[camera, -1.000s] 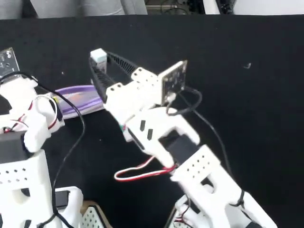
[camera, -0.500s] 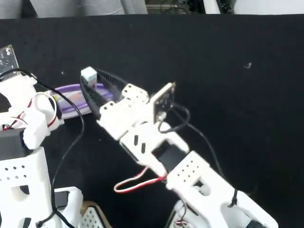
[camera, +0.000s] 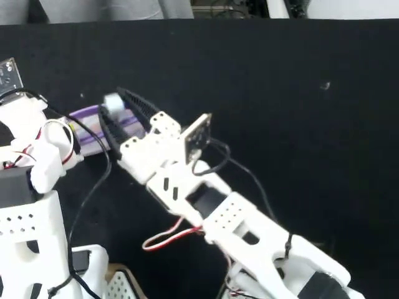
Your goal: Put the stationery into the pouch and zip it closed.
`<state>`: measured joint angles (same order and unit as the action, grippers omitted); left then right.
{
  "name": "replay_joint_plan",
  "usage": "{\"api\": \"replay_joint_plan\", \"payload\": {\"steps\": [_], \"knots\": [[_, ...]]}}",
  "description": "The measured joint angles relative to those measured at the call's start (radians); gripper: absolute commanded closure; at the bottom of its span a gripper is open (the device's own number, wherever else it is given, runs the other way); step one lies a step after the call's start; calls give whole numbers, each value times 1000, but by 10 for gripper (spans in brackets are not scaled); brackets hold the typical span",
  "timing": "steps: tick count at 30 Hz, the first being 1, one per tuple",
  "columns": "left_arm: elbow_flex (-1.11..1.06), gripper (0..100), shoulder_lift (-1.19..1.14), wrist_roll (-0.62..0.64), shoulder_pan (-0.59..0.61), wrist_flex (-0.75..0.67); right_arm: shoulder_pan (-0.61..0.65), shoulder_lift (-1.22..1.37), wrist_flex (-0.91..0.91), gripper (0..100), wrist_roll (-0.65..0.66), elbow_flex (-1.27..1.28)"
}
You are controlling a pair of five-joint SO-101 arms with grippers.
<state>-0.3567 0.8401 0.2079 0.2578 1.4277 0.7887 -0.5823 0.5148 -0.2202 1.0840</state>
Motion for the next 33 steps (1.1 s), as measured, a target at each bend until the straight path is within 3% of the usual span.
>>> {"api": "replay_joint_plan", "payload": {"steps": [9,13,25,29,33], "knots": [[-35,971,0,-2,9,-54,-3,12,-6,773,106,3],[-51,971,0,0,71,-97,-9,-46,-31,791,164,23],[-89,970,-28,-2,542,-259,-141,-525,-661,790,207,26],[-91,970,-31,0,628,-302,-152,-562,-847,790,207,43],[-91,970,-32,0,680,-308,-153,-474,-876,790,207,63]]}}
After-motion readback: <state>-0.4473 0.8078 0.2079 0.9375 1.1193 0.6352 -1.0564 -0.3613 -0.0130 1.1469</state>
